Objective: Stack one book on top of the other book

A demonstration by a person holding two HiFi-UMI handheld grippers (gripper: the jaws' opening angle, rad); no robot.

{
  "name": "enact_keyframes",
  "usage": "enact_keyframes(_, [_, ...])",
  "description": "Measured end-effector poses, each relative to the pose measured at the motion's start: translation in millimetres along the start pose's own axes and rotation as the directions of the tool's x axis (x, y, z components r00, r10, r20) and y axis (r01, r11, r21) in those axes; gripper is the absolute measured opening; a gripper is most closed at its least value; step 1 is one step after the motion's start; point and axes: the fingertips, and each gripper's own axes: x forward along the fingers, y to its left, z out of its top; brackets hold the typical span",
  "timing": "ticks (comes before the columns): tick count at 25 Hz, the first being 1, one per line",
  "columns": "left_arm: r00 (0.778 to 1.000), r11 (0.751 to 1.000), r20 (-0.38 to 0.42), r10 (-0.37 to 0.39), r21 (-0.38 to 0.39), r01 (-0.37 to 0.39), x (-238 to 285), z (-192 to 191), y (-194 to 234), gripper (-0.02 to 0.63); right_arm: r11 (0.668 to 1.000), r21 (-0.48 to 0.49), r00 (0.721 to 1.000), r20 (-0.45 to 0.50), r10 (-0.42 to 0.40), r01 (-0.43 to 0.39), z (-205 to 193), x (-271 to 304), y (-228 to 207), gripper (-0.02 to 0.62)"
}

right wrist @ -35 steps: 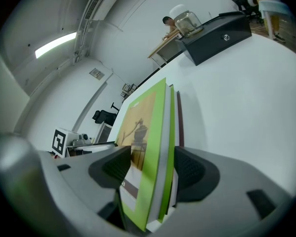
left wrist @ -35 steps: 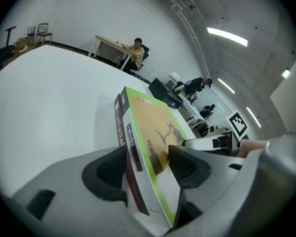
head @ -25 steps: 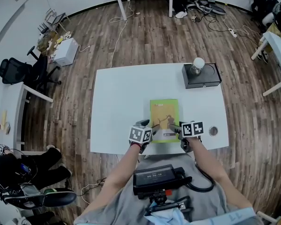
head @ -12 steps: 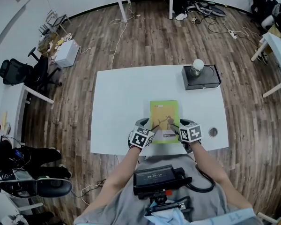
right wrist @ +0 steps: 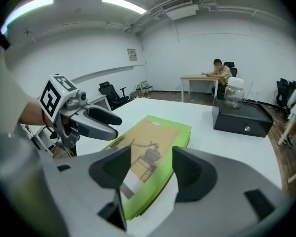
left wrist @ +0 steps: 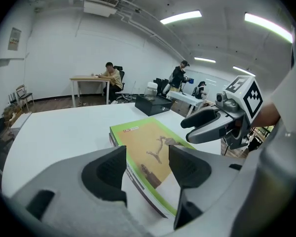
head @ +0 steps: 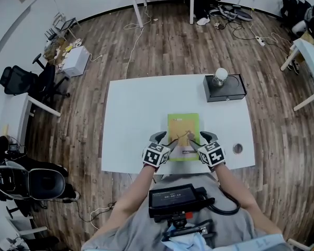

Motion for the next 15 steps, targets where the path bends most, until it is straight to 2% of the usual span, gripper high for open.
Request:
enact_keyframes(4, [1.000, 1.000, 0.017, -0.025, -0.007, 0.025, -7.4, 4.4, -9.8, 0.265, 0.999, -0.008, 0.999, 0.040, 0.037, -0.037, 8.4, -8.8, 9.5, 0.255])
enact_keyframes(11, [0.995, 0.999, 0.093, -0.044, -0.020, 0.047, -27.0, 19.4, -29.9, 0.258, 0.990, -0.069, 0.986, 0.109, 0.127, -0.120, 19.6, -31.5, 29.7, 0.247])
enact_keyframes(13, [0.992, 0.999, 0.120, -0.038, -0.022, 0.040, -32.3, 24.9, -36.6, 0.196, 0.986, -0.103, 0.978, 0.145, 0.149, -0.135, 24.5, -41.6, 33.0, 0.210])
enact_keyframes(15, [0.989, 0.999, 0.144, -0.030, -0.024, 0.033, -36.3, 29.0, -43.9, 0.122, 0.981, -0.141, 0.972, 0.175, 0.154, -0.130, 27.7, -51.0, 32.7, 0.131])
